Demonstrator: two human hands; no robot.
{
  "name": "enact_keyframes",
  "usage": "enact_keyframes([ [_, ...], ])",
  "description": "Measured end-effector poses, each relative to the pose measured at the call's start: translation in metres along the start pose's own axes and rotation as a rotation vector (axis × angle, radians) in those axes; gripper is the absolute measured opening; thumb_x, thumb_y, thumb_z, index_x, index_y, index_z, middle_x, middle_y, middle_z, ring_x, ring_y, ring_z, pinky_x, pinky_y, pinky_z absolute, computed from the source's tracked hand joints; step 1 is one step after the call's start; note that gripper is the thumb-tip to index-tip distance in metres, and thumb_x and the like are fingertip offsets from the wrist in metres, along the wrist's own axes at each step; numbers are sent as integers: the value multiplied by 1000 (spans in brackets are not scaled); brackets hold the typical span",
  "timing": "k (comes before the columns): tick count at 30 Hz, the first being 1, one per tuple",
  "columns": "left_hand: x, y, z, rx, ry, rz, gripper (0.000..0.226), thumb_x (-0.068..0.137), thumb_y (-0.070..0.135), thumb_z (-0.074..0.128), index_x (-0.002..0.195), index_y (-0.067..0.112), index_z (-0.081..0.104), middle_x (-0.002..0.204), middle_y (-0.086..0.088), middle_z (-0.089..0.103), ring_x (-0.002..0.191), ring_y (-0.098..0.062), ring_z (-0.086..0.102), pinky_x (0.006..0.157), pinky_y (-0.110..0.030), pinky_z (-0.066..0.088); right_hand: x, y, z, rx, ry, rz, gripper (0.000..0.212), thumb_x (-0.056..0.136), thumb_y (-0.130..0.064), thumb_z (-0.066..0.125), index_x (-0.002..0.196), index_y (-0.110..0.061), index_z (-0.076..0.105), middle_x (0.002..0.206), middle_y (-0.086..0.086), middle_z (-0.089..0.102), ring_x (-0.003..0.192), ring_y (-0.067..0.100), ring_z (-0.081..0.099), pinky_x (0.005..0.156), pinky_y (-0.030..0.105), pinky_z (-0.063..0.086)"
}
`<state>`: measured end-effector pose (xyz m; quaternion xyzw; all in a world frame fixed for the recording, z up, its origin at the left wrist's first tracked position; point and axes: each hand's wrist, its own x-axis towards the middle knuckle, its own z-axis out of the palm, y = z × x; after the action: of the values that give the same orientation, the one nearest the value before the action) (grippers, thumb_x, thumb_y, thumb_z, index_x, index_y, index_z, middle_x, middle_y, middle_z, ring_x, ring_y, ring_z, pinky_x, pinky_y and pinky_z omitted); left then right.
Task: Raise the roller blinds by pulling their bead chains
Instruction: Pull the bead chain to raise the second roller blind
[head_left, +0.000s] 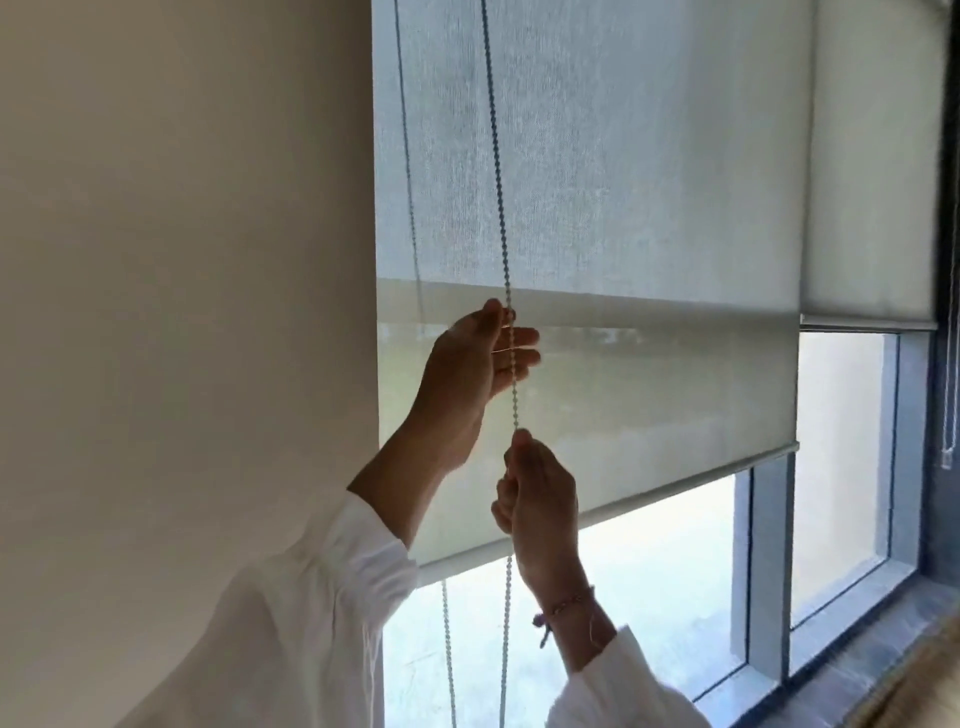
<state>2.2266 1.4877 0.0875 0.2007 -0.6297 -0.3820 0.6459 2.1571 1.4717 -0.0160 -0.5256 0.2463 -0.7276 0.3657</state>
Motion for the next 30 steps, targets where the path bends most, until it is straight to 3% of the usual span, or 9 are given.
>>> enact_keyframes([
  [3,3,0,5,-169,57,-132,42,97,36,35,70,13,56,44,8,42,39,-5,35,39,-18,29,-8,5,1,-41,-50,-8,45,95,-23,43,51,-22,36,40,-11,28,35,5,22,36,16,21],
  [5,2,-2,11,-140,162,-79,45,96,38,37,58,17,49,36,11,33,32,-4,25,31,-17,20,-9,6,3,60,-124,36,42,95,-24,42,53,-21,36,39,-12,28,34,4,21,36,15,20],
  [10,-4,-6,18,91,277,213,47,96,36,39,51,21,41,45,4,29,35,-8,22,39,-23,18,10,-1,-8,117,-292,54,43,83,-47,36,58,-17,54,43,-6,47,39,7,37,42,19,31],
  [14,-14,-20,21,359,276,513,43,95,31,39,53,24,41,38,13,37,34,-5,37,41,-22,30,33,-21,-14,103,-283,36,58,87,-50,23,71,-18,69,69,-2,70,72,14,64,65,26,50],
  [17,-31,-49,15,447,267,558,37,92,34,41,61,17,52,46,18,46,41,-2,50,44,-11,36,52,-50,-15,301,-306,55,60,93,-47,23,90,-7,67,90,6,71,86,19,65,75,29,54],
  [21,-57,-86,7,459,224,537,38,89,49,38,55,32,37,45,10,44,38,-6,39,45,-12,27,71,-90,-10,448,-295,109,44,95,-36,35,104,1,57,105,15,64,87,27,68,80,40,57],
  [24,-71,-101,1,523,221,497,42,90,56,32,54,34,34,45,9,41,38,-6,34,44,-16,24,71,-111,5,362,-343,119,29,95,-26,42,101,-2,57,92,13,67,68,20,68,58,29,57],
  [26,-73,-102,-2,558,220,491,41,91,53,33,53,36,33,44,10,39,40,-5,31,45,-18,24,67,-117,18,235,-295,18,25,95,-21,43,87,-6,61,64,4,60,45,8,49,41,18,37],
  [30,-69,-98,2,440,129,380,43,95,43,34,54,31,36,42,10,38,41,-4,31,46,-17,25,58,-116,35,21,-93,-276,34,94,-19,46,63,-18,59,37,-13,36,35,1,25,39,19,21],
])
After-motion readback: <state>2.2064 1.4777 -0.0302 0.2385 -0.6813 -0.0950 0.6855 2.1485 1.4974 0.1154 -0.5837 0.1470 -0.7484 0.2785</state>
